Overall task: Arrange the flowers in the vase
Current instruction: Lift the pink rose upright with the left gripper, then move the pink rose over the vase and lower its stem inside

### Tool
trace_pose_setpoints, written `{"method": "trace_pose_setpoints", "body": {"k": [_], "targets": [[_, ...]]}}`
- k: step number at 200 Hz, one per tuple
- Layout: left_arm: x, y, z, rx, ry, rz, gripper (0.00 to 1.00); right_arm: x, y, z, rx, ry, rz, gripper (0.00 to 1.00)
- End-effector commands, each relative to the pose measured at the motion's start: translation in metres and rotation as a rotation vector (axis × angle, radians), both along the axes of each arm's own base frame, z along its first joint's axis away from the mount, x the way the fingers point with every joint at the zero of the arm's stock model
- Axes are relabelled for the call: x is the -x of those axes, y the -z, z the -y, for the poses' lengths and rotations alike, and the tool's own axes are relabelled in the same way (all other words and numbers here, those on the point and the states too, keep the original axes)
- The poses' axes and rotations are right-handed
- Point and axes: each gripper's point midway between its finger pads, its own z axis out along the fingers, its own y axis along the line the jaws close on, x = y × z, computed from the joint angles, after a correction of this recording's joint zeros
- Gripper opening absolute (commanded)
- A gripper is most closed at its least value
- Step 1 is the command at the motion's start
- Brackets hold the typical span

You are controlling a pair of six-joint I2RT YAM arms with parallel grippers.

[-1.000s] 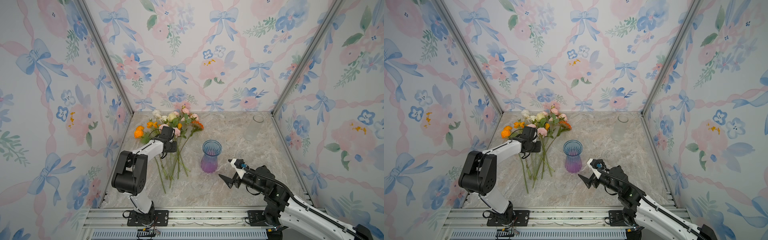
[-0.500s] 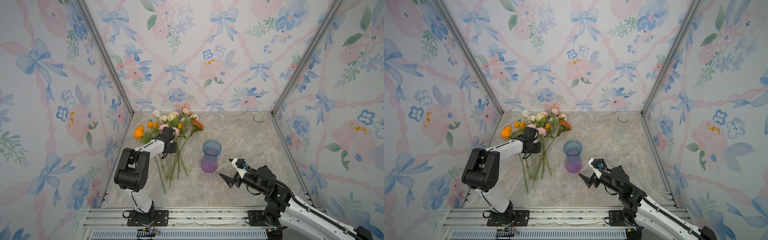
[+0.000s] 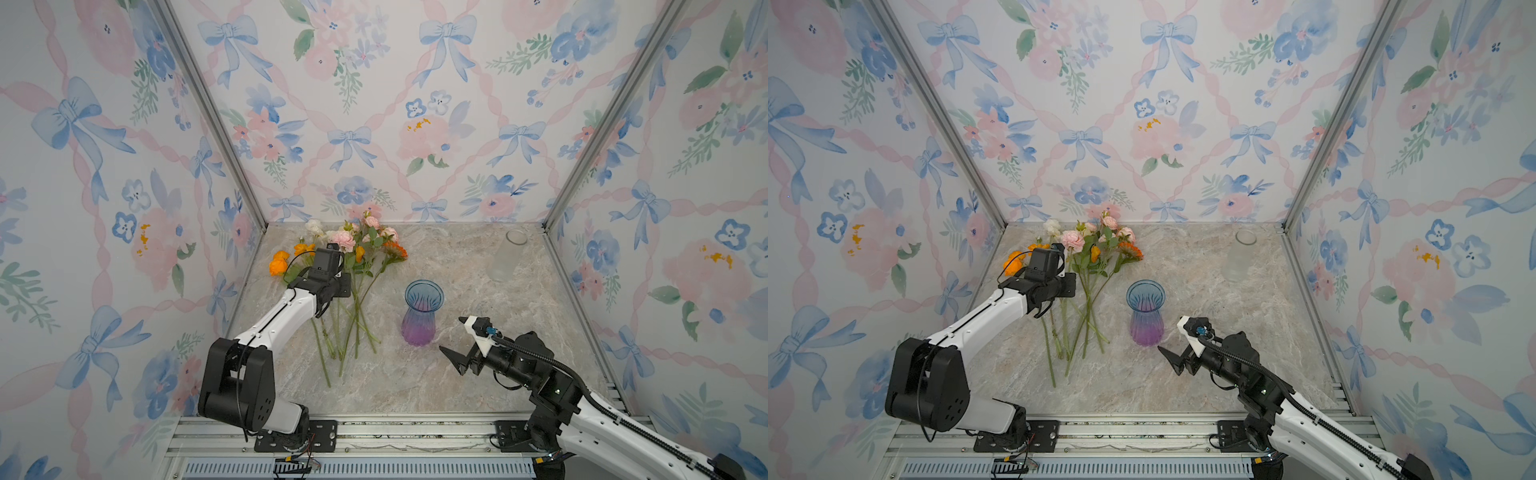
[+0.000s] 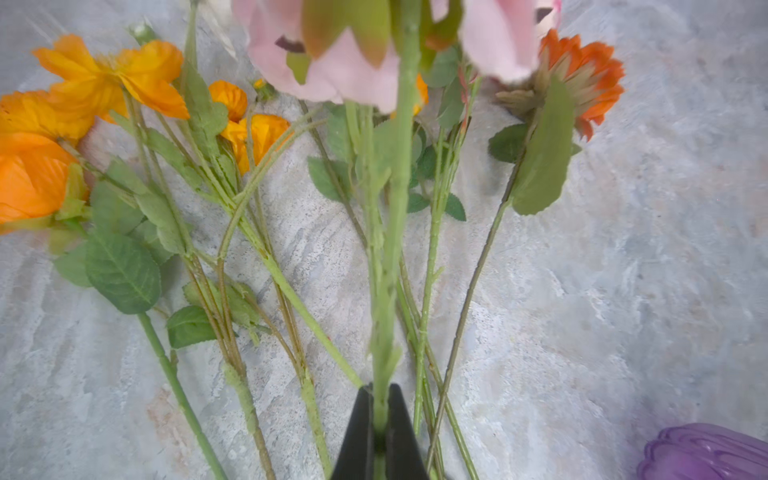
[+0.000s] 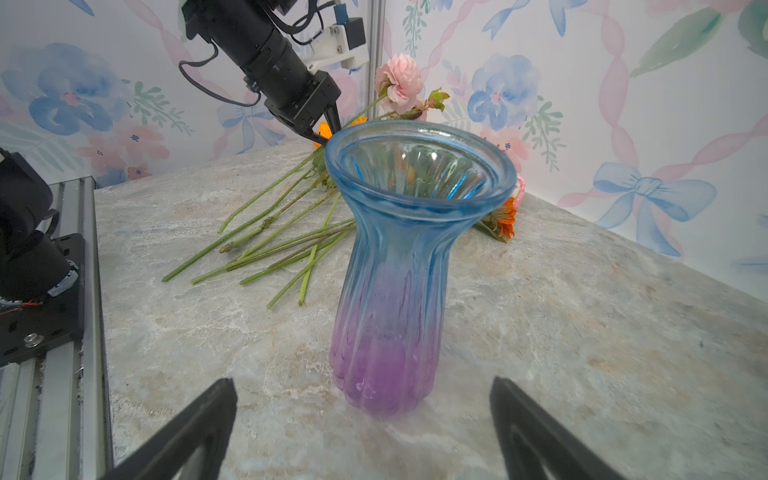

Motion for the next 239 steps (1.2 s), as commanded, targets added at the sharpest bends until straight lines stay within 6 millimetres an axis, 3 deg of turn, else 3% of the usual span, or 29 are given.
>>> {"method": "trace_pose_setpoints", "body": {"k": [1, 32, 66, 90, 108, 132, 163, 203, 239], "targets": [[0.010, -0.043, 0.014, 0.031, 0.080, 0.105, 0.00, -0.001, -0.003, 0.003, -0.030, 0.008, 0.011, 0.97], [0.026, -0.144, 0.051, 0.076, 0.192, 0.380, 0.00, 0.002, -0.008, 0.004, -0.055, -0.010, 0.013, 0.97], [0.058, -0.262, 0.084, 0.255, 0.284, 0.715, 0.00, 0.009, -0.012, -0.001, -0.061, -0.057, 0.009, 0.97], [0.083, -0.321, 0.091, 0.410, 0.321, 0.916, 0.00, 0.008, -0.011, -0.002, -0.058, -0.059, 0.006, 0.97], [0.096, -0.350, 0.092, 0.516, 0.336, 1.043, 0.00, 0.007, -0.011, -0.002, -0.057, -0.055, 0.003, 0.97], [0.102, -0.367, 0.104, 0.591, 0.373, 1.134, 0.00, 0.006, -0.009, -0.002, -0.052, -0.054, -0.003, 0.97], [0.103, -0.369, 0.141, 0.561, 0.457, 1.162, 0.00, 0.006, -0.008, -0.002, -0.048, -0.052, -0.004, 0.97], [0.105, -0.337, 0.193, 0.442, 0.542, 1.154, 0.00, 0.006, -0.009, -0.002, -0.048, -0.050, 0.000, 0.97], [0.104, -0.304, 0.222, 0.368, 0.584, 1.131, 0.00, 0.006, -0.010, 0.000, -0.053, -0.041, 0.007, 0.97]]}}
